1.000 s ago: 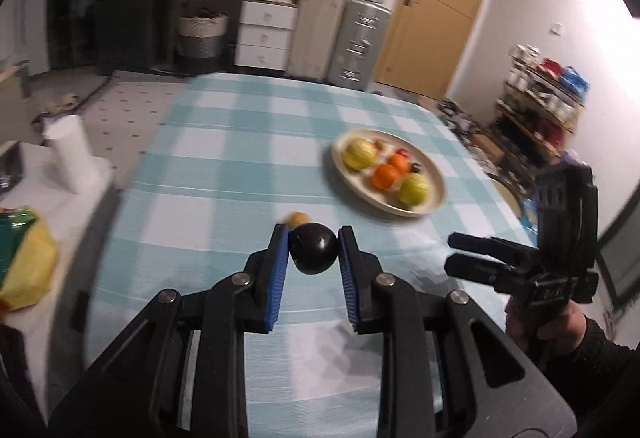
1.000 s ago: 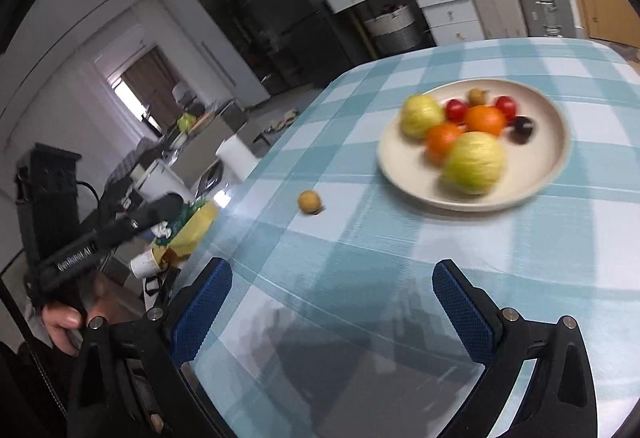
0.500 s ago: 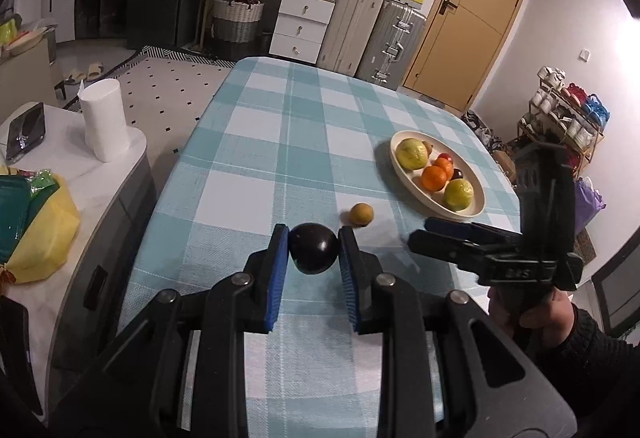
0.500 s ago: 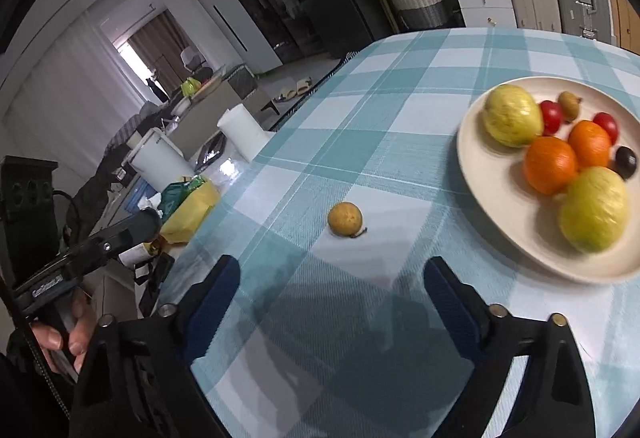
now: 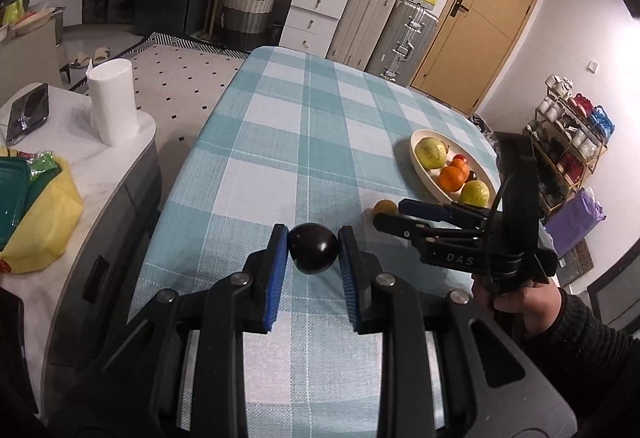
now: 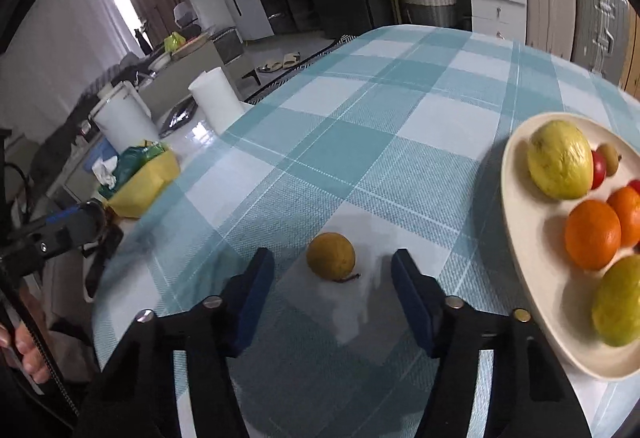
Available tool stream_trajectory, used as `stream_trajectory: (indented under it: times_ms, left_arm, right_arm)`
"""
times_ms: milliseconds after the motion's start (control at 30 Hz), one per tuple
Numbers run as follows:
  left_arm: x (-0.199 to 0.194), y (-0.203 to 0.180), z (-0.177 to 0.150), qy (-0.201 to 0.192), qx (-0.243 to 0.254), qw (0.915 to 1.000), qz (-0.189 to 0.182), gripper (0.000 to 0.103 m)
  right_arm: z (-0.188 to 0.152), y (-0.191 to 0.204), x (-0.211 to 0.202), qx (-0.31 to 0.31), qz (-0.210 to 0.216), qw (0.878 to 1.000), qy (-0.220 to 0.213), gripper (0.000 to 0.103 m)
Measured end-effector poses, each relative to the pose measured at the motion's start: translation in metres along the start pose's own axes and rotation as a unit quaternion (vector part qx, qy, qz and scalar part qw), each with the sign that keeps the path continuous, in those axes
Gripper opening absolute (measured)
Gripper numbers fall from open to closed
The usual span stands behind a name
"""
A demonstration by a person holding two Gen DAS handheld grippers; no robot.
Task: Organize fruits
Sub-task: 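Lift the plum with the left gripper while the right gripper grasps the brown kiwi, then carry the plum and kiwi onto the cream plate and open both grippers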
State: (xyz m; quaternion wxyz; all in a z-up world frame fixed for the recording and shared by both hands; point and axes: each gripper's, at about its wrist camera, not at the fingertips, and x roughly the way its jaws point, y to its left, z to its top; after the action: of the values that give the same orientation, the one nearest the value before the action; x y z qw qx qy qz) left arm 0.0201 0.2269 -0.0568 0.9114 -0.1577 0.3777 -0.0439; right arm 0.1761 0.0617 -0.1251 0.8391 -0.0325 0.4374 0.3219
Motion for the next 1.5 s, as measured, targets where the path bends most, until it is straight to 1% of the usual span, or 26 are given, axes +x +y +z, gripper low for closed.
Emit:
stream_trajectory:
  times_ms: [67, 133, 167, 200, 267, 333, 533, 600, 667, 733, 833, 900, 967, 1000, 1033, 1100, 1133, 1167, 1233, 1500]
  left_arm:
    - [0.003, 0.001, -0.001, 0.004, -0.002, 1.0000, 0.001, 0.022]
    - [0.004, 0.001, -0.001, 0.007, -0.004, 1.0000, 0.000, 0.022]
    - [0.005, 0.000, -0.001, 0.008, -0.003, 1.0000, 0.001, 0.022]
    - [0.006, -0.001, -0.001, 0.008, -0.003, 1.0000, 0.001, 0.022]
    - [0.008, -0.003, 0.000, 0.009, -0.001, 1.0000, 0.000, 0.022]
    - [0.008, -0.006, 0.000, 0.010, 0.002, 0.9999, 0.000, 0.022]
    - [0.015, -0.017, 0.002, 0.018, 0.014, 0.9997, 0.000, 0.022]
    - [0.017, -0.019, 0.003, 0.020, 0.014, 0.9997, -0.007, 0.022]
    - [0.016, -0.019, 0.003, 0.018, 0.017, 0.9997, 0.001, 0.022]
    - [0.017, -0.017, 0.000, 0.023, 0.011, 0.9997, -0.002, 0.022]
    - [0.020, -0.021, -0.008, 0.042, 0.011, 0.9988, -0.021, 0.022]
    - [0.027, -0.030, -0.017, 0.067, 0.018, 0.9965, -0.046, 0.023]
    - [0.032, -0.042, -0.026, 0.082, 0.031, 0.9941, -0.064, 0.024]
    - [0.035, -0.049, -0.030, 0.088, 0.037, 0.9929, -0.071, 0.025]
    - [0.039, -0.060, -0.034, 0.097, 0.046, 0.9907, -0.083, 0.029]
    - [0.044, -0.074, -0.040, 0.110, 0.052, 0.9874, -0.102, 0.038]
    - [0.045, -0.081, -0.042, 0.113, 0.055, 0.9865, -0.105, 0.048]
    - [0.046, -0.087, -0.044, 0.116, 0.059, 0.9853, -0.111, 0.055]
    - [0.048, -0.099, -0.048, 0.118, 0.066, 0.9836, -0.120, 0.062]
    - [0.063, -0.116, -0.061, 0.141, 0.076, 0.9809, -0.111, 0.063]
  right_arm:
    - [-0.001, 0.001, 0.001, -0.009, -0.009, 1.000, -0.004, 0.050]
    - [-0.001, 0.004, 0.002, -0.019, -0.016, 1.000, -0.005, 0.040]
    - [-0.002, 0.006, 0.002, -0.025, -0.018, 1.000, -0.004, 0.032]
    - [-0.002, 0.008, 0.003, -0.031, -0.024, 0.999, -0.003, 0.029]
    - [-0.003, 0.013, 0.002, -0.047, -0.035, 0.998, -0.001, 0.027]
    - [-0.004, 0.015, 0.002, -0.054, -0.038, 0.998, -0.003, 0.026]
    - [-0.006, 0.013, -0.013, -0.043, -0.019, 0.999, -0.025, 0.026]
    - [-0.008, 0.010, -0.021, -0.038, -0.016, 0.999, -0.034, 0.026]
    - [-0.013, 0.007, -0.029, -0.029, -0.009, 0.999, -0.040, 0.026]
    - [-0.020, 0.001, -0.037, -0.015, 0.003, 0.999, -0.048, 0.026]
    - [-0.030, -0.006, -0.048, 0.004, 0.017, 0.998, -0.061, 0.026]
    - [-0.037, -0.013, -0.057, 0.020, 0.020, 0.997, -0.070, 0.026]
    - [-0.043, -0.020, -0.068, 0.033, 0.019, 0.996, -0.081, 0.026]
    - [-0.046, -0.022, -0.074, 0.036, 0.015, 0.996, -0.086, 0.026]
    - [-0.048, -0.025, -0.079, 0.038, 0.011, 0.995, -0.091, 0.026]
    - [-0.053, -0.033, -0.090, 0.046, 0.002, 0.994, -0.100, 0.026]
    - [-0.055, -0.035, -0.094, 0.049, 0.001, 0.993, -0.103, 0.026]
    - [-0.058, -0.039, -0.099, 0.055, -0.001, 0.993, -0.106, 0.026]
    - [-0.064, -0.046, -0.108, 0.065, -0.006, 0.992, -0.111, 0.026]
    - [-0.082, -0.059, -0.134, 0.073, -0.016, 0.989, -0.125, 0.026]
